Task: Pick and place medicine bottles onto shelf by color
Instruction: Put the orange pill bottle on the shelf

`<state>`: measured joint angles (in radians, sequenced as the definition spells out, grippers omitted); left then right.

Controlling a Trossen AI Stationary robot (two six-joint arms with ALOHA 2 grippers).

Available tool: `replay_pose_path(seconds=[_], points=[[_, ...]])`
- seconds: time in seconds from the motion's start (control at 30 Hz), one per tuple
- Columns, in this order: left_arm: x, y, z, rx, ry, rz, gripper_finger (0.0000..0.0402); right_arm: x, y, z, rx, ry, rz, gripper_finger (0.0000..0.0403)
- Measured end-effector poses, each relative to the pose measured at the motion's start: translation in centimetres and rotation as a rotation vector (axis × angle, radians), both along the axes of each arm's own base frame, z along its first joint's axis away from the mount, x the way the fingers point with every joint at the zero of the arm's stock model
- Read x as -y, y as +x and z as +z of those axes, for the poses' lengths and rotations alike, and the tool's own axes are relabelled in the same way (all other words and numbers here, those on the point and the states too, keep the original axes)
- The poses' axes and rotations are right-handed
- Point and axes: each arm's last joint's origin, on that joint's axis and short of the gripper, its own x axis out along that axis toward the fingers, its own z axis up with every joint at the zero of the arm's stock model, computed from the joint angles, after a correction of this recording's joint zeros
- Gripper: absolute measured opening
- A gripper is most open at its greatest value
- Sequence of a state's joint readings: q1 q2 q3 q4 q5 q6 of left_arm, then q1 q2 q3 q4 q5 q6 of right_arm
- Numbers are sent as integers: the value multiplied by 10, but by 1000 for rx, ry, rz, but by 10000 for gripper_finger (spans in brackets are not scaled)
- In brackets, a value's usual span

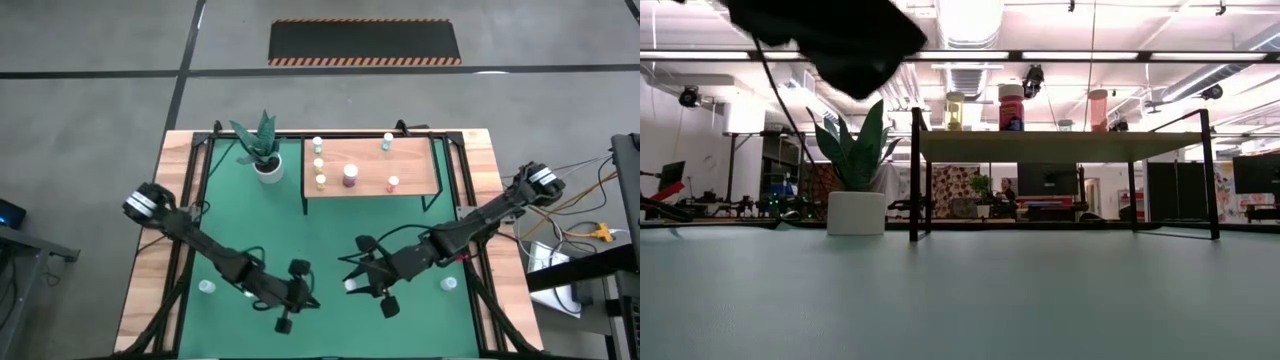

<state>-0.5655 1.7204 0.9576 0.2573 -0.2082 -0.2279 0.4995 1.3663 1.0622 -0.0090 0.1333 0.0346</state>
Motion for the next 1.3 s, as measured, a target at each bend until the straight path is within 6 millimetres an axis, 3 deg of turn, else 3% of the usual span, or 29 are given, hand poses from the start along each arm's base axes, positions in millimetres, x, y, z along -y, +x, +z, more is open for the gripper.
replay_pose_path(seconds=[0.3,0.47,1.3], points=[[15,23,-45,-45,-71,-138,4,1,-1,2,13,-20,10,107],[12,24,-72,-148,-101,-95,4,-1,-2,2,7,-1,7,107],[-23,10,-104,-344,-138,86,0,-4,-4,3,11,0,-33,107]])
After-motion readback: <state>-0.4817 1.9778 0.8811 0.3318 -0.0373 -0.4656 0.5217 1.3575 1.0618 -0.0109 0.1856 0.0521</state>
